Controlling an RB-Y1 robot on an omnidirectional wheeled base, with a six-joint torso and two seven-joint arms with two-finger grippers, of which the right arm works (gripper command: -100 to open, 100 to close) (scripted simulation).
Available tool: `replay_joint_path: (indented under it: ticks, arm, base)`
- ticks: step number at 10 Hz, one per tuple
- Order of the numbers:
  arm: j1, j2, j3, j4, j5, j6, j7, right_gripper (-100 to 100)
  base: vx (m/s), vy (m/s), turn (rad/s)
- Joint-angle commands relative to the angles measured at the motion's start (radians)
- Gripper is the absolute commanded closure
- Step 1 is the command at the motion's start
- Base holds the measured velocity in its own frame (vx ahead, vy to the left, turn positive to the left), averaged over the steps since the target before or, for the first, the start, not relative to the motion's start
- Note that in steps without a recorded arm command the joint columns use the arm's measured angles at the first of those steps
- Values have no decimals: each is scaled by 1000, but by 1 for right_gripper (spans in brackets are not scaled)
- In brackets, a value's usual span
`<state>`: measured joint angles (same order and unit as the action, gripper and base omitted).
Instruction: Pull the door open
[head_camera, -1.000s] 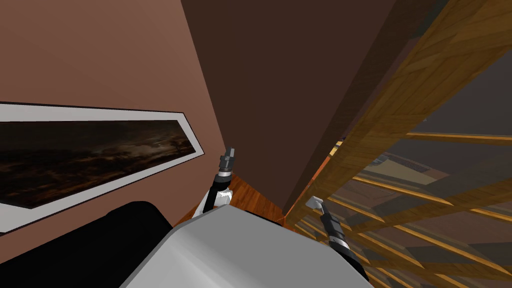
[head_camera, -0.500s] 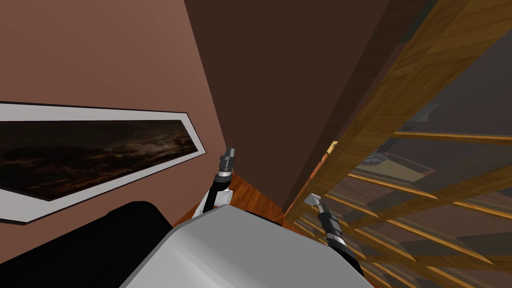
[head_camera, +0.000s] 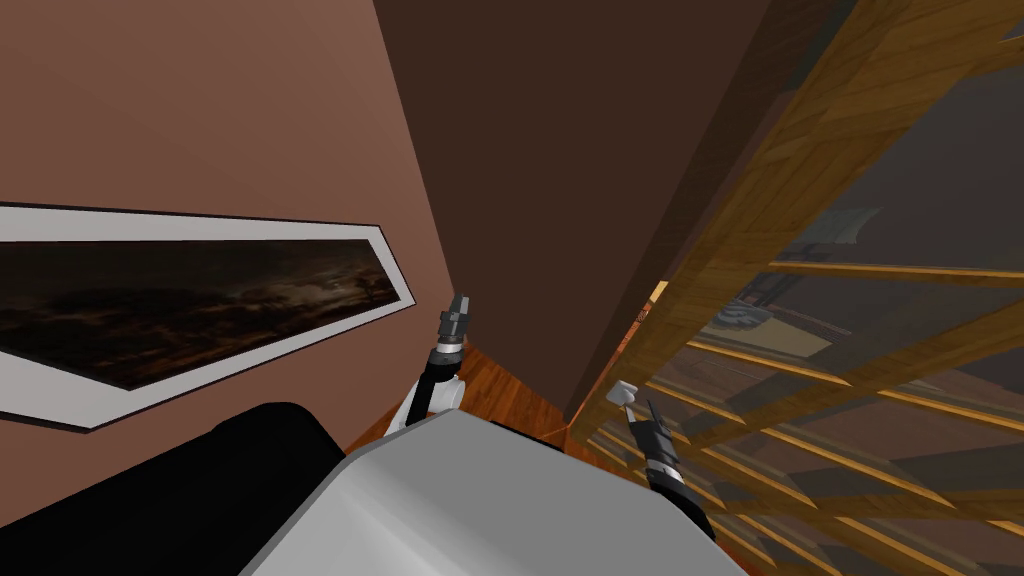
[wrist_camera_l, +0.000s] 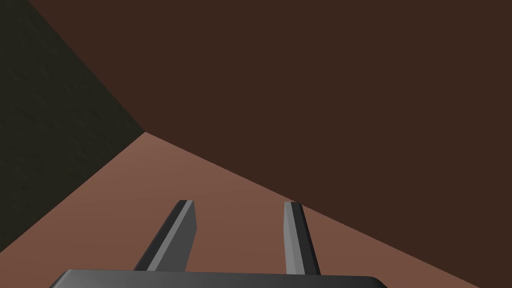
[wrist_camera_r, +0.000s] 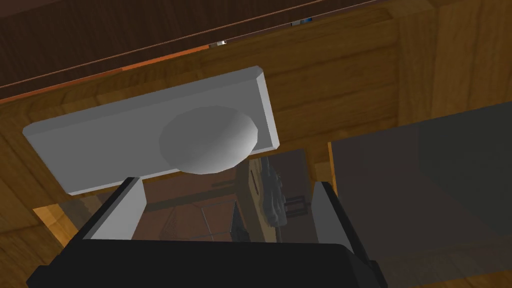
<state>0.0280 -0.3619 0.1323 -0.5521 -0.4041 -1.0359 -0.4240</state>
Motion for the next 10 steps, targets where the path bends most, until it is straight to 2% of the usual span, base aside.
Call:
replay_joint_path:
  ticks: [1,6,7,8,9,10]
  arm:
    - [-1,3,5,-4,-9,3,-33,-100]
    - [-13,17,40,-33,-71,29,-177,-100]
    - [-13,17,40,-33,-71,29,-195,-100]
    - [-16,21,49,-41,-88,36,-230,-100]
    - [-16,21,49,-41,-88,36,-237,-100]
    - [-19,25,59,-49,-106,43,-276,-100]
  base:
    - [-46,-10,4]
    - [-53,-7,6]
    - [-54,-11,6]
    - [-54,-7,6]
    - [-44,-6,3]
    - [-50,-9,6]
